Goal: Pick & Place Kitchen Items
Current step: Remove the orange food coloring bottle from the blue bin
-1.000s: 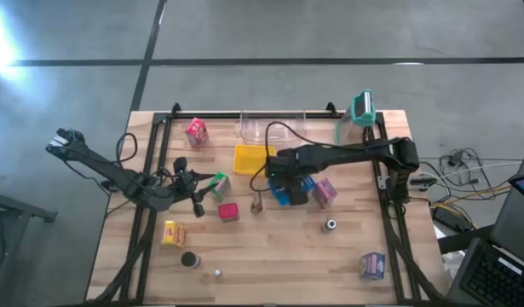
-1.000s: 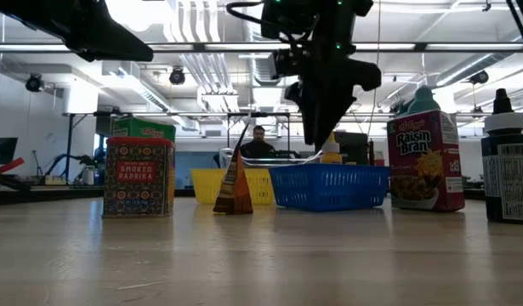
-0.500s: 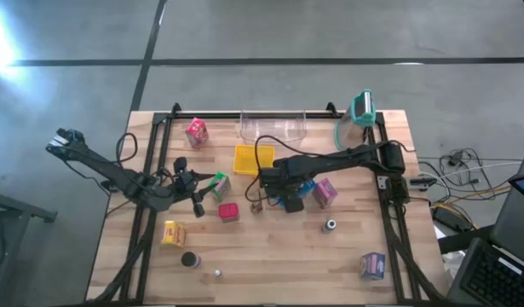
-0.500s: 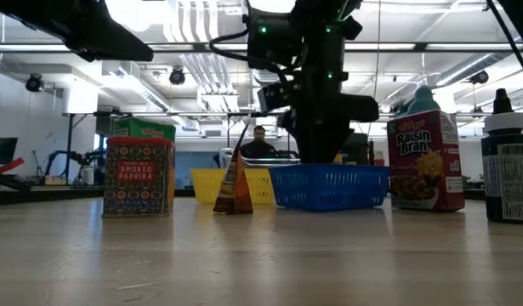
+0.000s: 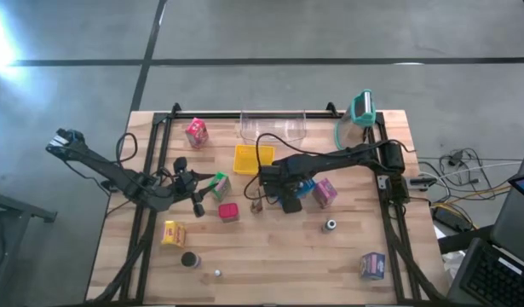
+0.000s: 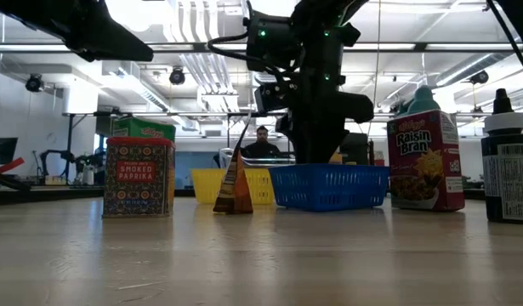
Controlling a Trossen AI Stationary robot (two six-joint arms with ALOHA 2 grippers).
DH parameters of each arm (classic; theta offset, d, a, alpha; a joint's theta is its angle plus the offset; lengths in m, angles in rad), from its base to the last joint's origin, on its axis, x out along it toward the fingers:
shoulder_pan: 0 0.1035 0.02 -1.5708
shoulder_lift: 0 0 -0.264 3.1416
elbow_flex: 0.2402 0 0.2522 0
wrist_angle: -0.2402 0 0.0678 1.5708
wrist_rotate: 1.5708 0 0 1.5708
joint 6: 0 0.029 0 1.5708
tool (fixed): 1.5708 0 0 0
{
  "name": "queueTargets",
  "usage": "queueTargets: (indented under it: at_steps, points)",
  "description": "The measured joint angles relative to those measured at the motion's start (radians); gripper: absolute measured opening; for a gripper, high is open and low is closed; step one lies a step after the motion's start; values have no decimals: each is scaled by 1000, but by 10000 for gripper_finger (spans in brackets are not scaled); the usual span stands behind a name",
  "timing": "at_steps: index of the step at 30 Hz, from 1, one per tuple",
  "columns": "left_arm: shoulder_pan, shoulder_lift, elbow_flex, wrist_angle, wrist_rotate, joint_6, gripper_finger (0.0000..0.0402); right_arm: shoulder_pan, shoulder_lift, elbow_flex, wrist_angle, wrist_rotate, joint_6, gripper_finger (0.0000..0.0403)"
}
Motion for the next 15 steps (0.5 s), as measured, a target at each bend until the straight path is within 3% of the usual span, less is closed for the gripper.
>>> queueTargets:
  at_steps: [7,15]
  points:
    - [0,0,0,0,0,0,136,-22,0,-32,18,-3,-10,166]
    - [0,0,0,0,0,0,136,-34,0,-49,50,-46,-19,142]
